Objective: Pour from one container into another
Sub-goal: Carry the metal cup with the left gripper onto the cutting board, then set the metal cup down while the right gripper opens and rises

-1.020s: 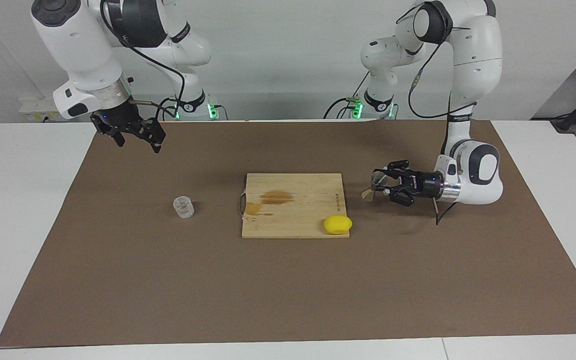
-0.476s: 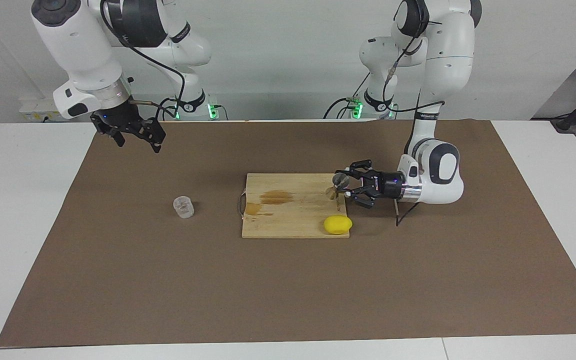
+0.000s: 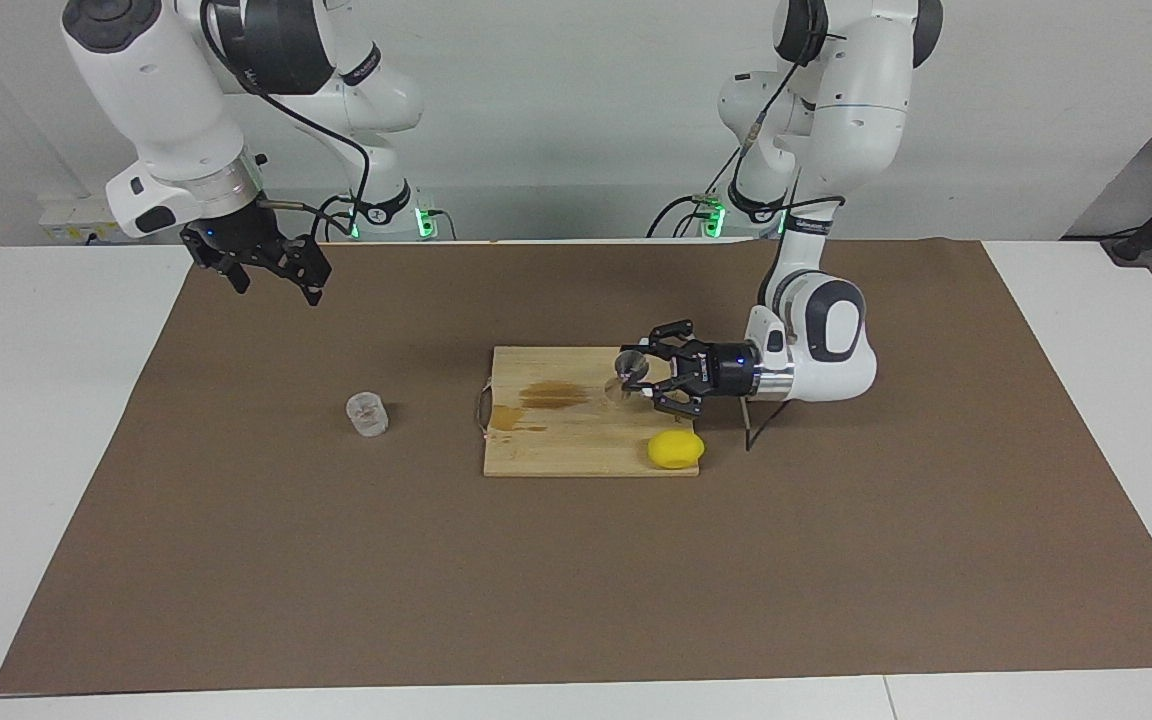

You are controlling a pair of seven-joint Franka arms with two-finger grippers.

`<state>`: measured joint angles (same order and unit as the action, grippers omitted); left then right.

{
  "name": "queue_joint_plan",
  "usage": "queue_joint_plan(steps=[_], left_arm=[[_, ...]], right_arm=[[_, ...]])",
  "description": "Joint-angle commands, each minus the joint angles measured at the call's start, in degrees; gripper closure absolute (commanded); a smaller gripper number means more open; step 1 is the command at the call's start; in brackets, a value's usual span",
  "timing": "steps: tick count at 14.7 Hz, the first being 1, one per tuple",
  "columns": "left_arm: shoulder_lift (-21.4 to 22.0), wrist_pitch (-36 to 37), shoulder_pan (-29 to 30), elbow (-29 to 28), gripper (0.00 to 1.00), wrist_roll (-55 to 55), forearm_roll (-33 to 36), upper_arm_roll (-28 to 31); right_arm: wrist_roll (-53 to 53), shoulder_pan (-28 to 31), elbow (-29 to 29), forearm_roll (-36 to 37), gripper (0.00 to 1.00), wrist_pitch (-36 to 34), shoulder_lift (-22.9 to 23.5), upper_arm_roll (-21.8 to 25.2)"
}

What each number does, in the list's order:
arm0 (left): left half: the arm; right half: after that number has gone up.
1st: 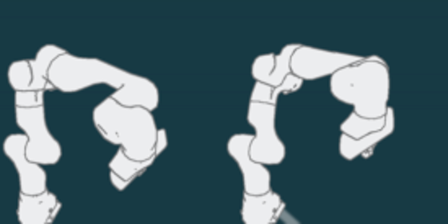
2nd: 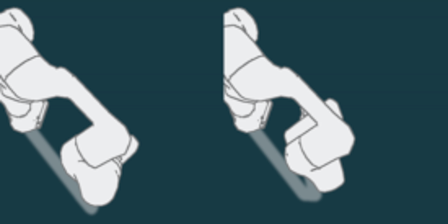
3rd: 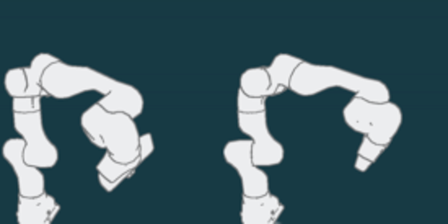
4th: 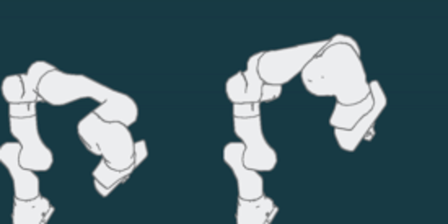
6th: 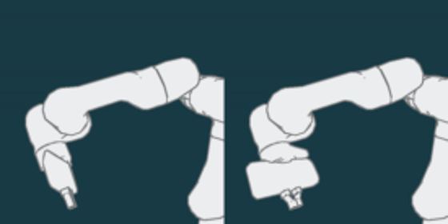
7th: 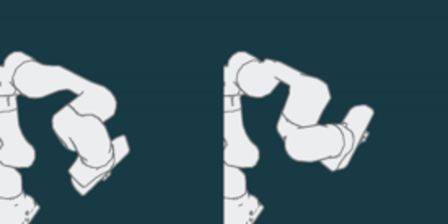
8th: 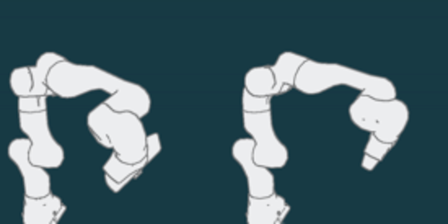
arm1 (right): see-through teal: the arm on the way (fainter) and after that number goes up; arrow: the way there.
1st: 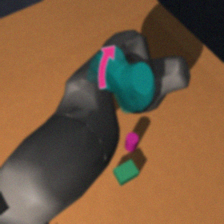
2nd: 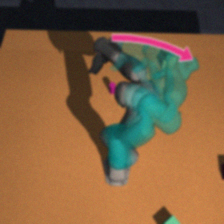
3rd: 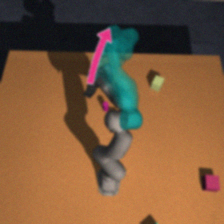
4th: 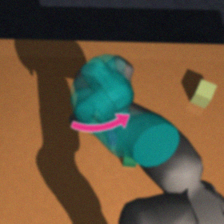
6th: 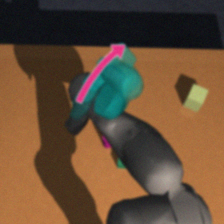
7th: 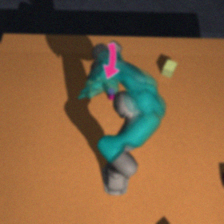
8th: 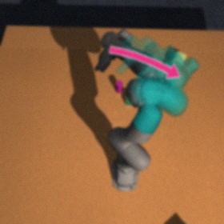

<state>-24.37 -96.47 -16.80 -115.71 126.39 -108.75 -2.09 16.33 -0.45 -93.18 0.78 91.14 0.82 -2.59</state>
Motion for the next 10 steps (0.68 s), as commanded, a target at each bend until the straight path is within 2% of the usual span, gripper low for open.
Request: queue_joint_plan(steps=[1,5,10], left_arm=[[2.9,-4.8,-5.7,-5.6,1.0,8.1,-7.5,0.9],[3.5,-9.2,-8.8,-8.4,1.0,20.2,-10.0,0.9],[3.5,-12.1,-10.4,-8.2,1.0,31.1,-11.0,1.0]], right_arm=[[-1.0,0.3,-1.6,-1.3,0.01,0.7,-1.3,0.0],[-1.0,0.4,-1.6,-1.4,0.01,0.8,-1.3,0.0],[-0.9,0.5,-1.6,-1.3,0.01,0.8,-1.3,0.0]])
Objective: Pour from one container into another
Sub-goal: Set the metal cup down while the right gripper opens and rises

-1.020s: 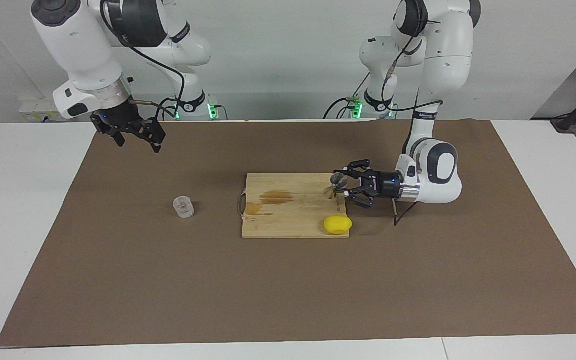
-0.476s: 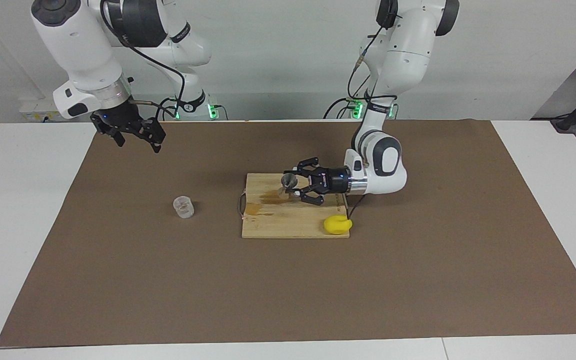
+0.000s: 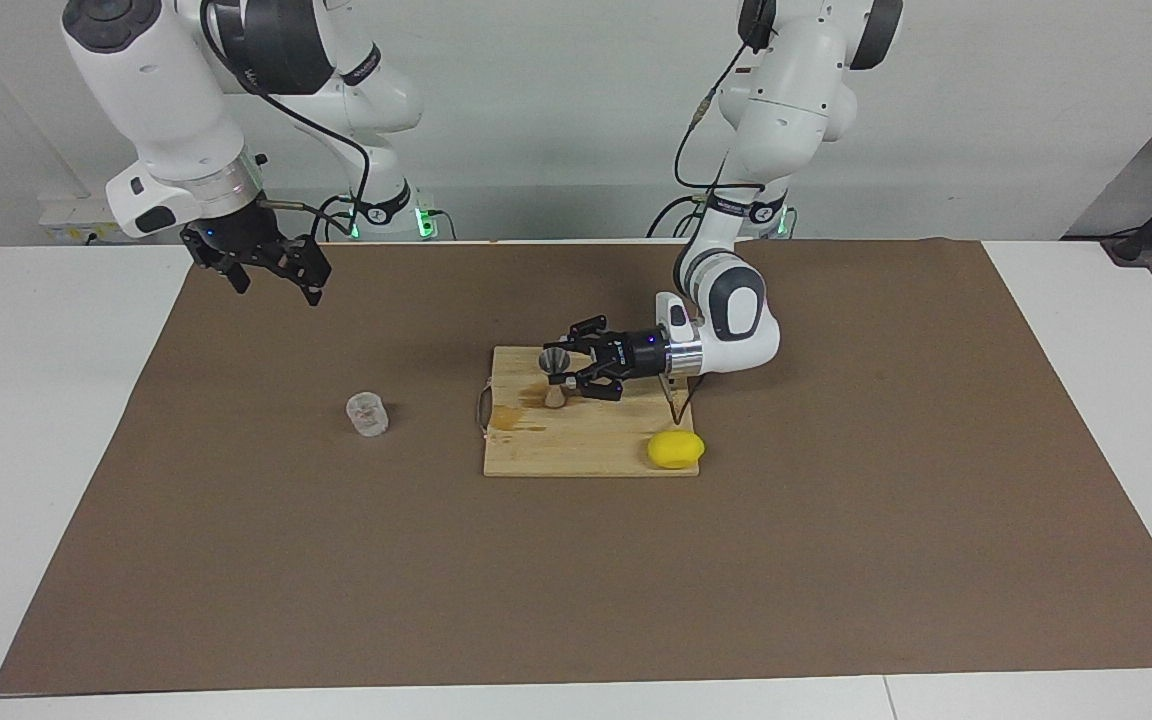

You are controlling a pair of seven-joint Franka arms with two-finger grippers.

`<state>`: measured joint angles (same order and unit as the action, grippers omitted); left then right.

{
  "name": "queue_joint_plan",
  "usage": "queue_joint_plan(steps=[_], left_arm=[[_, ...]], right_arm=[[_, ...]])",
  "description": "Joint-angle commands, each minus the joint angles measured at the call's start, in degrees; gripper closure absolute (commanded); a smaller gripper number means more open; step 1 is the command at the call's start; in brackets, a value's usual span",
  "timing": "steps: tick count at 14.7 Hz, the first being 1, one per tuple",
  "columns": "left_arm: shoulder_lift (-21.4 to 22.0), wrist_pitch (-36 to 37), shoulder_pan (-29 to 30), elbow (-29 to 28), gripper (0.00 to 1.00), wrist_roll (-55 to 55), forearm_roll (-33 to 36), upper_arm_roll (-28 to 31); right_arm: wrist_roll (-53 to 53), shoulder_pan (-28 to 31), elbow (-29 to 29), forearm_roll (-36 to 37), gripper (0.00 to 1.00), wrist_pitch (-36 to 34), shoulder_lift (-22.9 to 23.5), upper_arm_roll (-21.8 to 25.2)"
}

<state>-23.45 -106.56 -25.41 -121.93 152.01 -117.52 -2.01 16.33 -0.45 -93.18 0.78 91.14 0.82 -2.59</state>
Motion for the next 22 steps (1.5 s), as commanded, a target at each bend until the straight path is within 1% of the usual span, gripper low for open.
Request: queue_joint_plan(steps=[1,3,8,9,13,16,17,18,22], left_arm=[[2.4,-2.2,-1.8,-2.0,1.0,7.1,-2.7,0.9],[2.4,-2.1,-1.8,-2.2,1.0,7.3,-2.7,0.9],[2.7,-1.5,-1.6,-3.1,1.0,5.3,-2.9,0.8],[2.8,-1.3,-1.7,-3.8,1.0,3.7,-2.9,0.7],[2.9,-2.0,-1.8,-4.4,1.0,3.5,-3.6,0.7],[2.8,-2.3,-1.8,-4.2,1.0,3.5,-3.5,0.8],[2.8,-2.3,-1.8,-4.1,0.17,3.5,-3.6,0.8],[2.8,-2.5,-1.7,-4.1,0.0,3.5,-3.6,0.8],[3.2,-0.1,0.5,-4.3,0.0,3.2,-3.3,1.1]], right_arm=[[-0.6,0.7,-1.6,-1.4,0.01,1.0,-1.3,0.0],[1.7,1.0,-1.6,-1.4,0.01,1.4,-1.2,0.0],[16.0,1.6,-2.1,-1.6,0.01,3.9,-0.6,0.0],[18.6,1.5,-2.8,-1.7,0.01,4.9,-0.3,0.0],[28.2,2.2,-4.6,-5.1,0.01,10.2,1.6,0.0],[31.0,2.5,-6.8,-6.0,0.01,13.7,1.9,0.0],[32.1,2.7,-7.1,-7.0,0.02,14.1,2.3,0.0],[33.8,2.8,-7.1,-8.2,0.02,14.3,3.2,0.0],[43.2,4.9,-6.9,-13.2,0.02,15.9,7.4,0.0]])
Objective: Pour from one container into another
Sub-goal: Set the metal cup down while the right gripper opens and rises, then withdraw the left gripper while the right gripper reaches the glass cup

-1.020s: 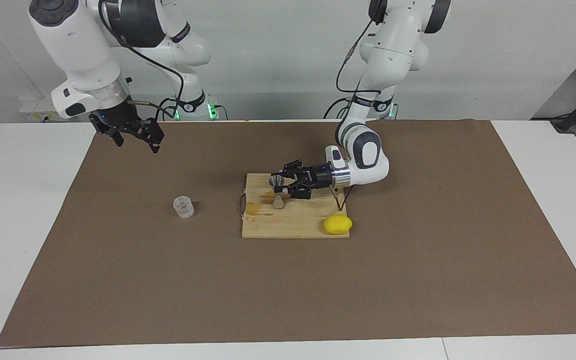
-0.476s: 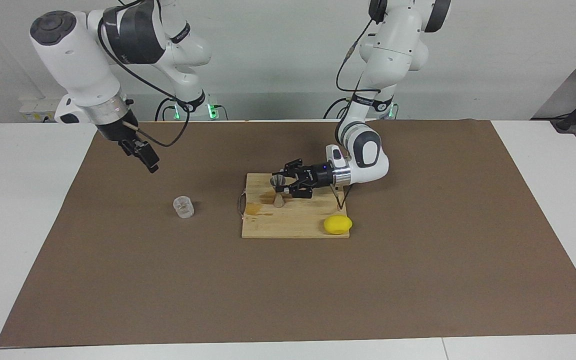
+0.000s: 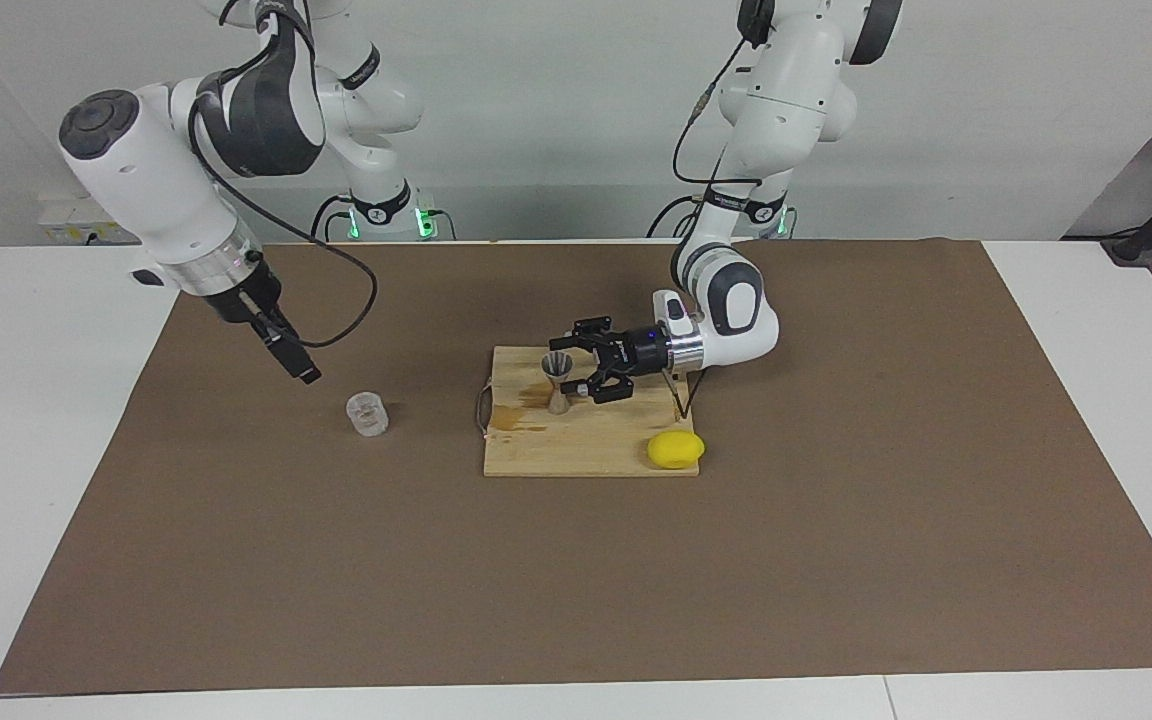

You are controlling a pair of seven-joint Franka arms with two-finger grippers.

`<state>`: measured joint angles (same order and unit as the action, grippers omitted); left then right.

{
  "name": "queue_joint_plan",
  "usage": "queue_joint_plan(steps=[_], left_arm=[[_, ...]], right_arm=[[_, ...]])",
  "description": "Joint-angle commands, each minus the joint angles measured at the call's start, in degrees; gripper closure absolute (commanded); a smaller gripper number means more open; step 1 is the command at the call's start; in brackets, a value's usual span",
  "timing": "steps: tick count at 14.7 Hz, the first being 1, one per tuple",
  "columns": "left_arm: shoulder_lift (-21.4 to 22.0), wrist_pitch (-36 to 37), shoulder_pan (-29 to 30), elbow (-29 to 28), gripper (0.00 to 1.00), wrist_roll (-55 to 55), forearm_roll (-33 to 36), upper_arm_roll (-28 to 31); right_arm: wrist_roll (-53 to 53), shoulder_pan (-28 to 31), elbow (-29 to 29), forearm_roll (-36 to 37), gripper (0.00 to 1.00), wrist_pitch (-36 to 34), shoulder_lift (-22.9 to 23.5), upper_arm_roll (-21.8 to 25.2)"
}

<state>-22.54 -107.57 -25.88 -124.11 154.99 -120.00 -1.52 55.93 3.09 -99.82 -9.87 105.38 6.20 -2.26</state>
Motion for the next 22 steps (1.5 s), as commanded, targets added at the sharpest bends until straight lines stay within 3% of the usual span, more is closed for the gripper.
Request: queue_joint_plan(steps=[1,6,13,19,22], left_arm=[[2.6,1.5,2.1,-2.2,0.0,0.0,-0.3,0.6],[6.8,4.6,8.8,-6.2,0.0,-0.5,8.3,0.8],[7.9,11.6,26.8,-5.9,0.0,-0.6,36.1,1.0],[6.2,14.2,38.9,5.4,0.0,-5.6,64.1,0.9],[4.4,17.0,43.3,12.7,0.0,-5.8,74.5,1.0]], right_arm=[[5.2,2.2,-0.3,-3.6,0.01,1.8,3.4,-0.4],[7.4,3.5,-3.1,-7.1,0.01,7.2,7.0,-0.4],[7.3,5.9,-9.9,-16.4,0.0,14.9,8.8,-0.4],[5.4,7.0,-14.3,-20.8,0.0,16.3,8.8,-0.4],[1.8,8.1,-15.6,-24.4,0.0,16.3,9.2,-0.4]])
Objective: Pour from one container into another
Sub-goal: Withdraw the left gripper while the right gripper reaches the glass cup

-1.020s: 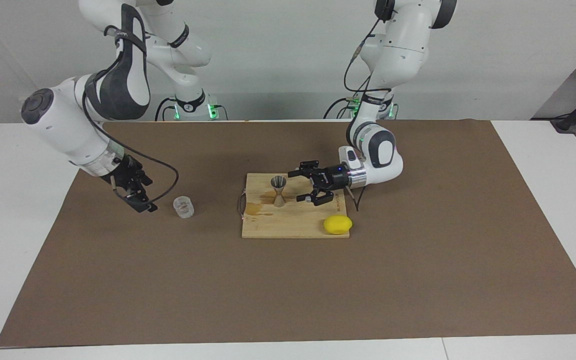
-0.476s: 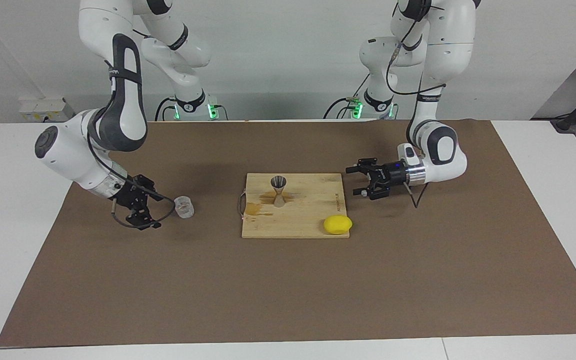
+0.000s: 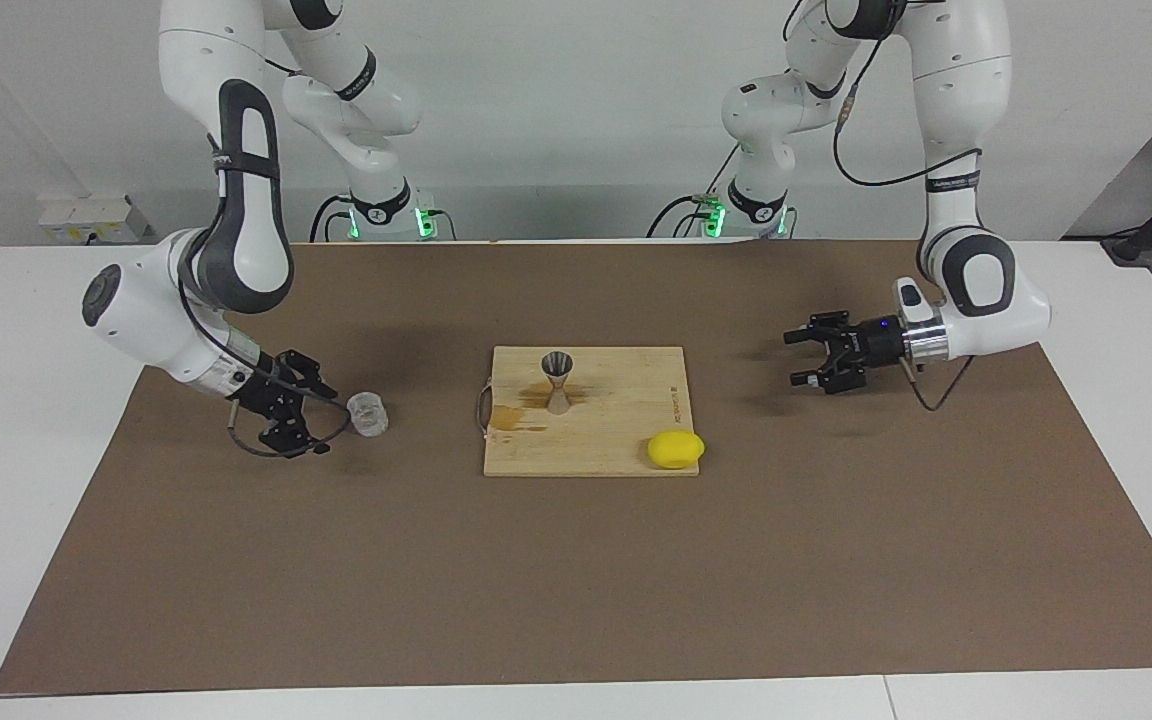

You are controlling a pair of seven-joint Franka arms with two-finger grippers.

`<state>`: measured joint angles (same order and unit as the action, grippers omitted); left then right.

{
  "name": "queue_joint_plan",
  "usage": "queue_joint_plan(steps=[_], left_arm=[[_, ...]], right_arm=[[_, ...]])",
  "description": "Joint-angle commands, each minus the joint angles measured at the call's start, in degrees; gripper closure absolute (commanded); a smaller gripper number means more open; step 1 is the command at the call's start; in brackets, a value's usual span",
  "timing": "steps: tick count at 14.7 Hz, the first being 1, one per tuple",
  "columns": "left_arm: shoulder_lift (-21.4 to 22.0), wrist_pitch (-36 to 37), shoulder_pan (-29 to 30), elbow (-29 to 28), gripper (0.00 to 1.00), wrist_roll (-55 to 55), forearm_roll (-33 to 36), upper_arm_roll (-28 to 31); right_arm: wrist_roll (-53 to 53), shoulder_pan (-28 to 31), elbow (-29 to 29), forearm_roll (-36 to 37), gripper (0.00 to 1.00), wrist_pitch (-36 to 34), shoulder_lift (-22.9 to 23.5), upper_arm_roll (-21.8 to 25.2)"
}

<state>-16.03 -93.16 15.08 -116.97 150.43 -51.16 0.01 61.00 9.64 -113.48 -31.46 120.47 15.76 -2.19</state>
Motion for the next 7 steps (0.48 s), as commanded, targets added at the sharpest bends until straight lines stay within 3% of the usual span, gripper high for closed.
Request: queue_joint_plan(steps=[1,4,7], left_arm=[[-2.9,3.4,3.3,8.7,0.0,-1.9,9.1,-0.5],[-6.2,6.8,5.7,19.9,0.0,-8.9,17.9,-0.4],[-6.1,8.4,5.7,28.3,0.0,-19.2,24.7,-0.2]], right_arm=[[-3.9,1.8,-1.9,-3.6,0.0,1.3,0.1,-0.4],[-7.2,2.4,-1.9,-6.1,0.0,1.5,1.6,-0.4],[-9.7,2.8,-1.7,-9.3,0.0,2.4,3.1,-0.4]])
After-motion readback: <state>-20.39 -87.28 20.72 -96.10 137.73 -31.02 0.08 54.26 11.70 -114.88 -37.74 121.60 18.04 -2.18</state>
